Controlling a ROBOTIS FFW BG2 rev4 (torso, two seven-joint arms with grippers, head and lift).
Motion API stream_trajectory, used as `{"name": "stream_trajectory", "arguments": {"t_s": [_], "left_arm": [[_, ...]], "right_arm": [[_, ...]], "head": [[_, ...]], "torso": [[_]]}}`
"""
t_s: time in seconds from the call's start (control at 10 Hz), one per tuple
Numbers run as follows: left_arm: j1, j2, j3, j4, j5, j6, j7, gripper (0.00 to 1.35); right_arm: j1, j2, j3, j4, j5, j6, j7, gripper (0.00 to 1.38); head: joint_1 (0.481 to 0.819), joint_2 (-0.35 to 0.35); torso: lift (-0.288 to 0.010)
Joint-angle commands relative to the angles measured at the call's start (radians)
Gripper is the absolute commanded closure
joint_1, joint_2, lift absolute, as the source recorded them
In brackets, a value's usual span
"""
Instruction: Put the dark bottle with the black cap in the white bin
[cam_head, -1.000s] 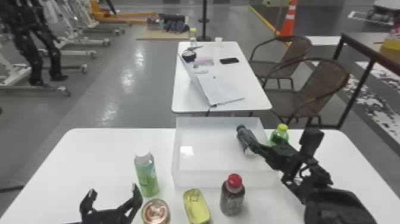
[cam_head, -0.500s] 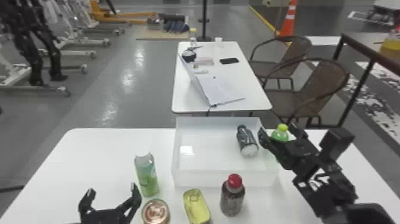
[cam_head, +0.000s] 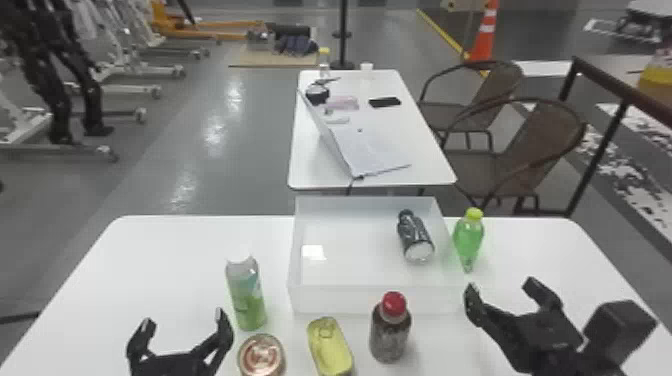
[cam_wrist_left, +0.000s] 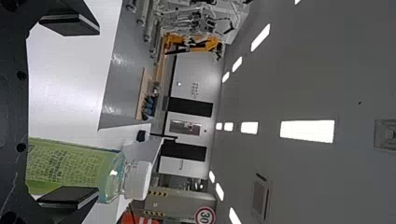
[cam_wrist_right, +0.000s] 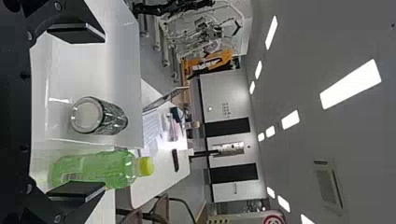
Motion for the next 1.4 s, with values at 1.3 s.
{"name": "stream_trajectory", "arguments": {"t_s": [1.3], "left_arm": [[0.052,-0.003,0.014,-0.103,-0.066,0.177,-0.012,0.10]], "right_arm": [[0.133,0.011,-0.014,-0.092,0.149,0.090,-0.002,0.18]], "head": [[0.549,0.000]], "torso": [[-0.100]]}}
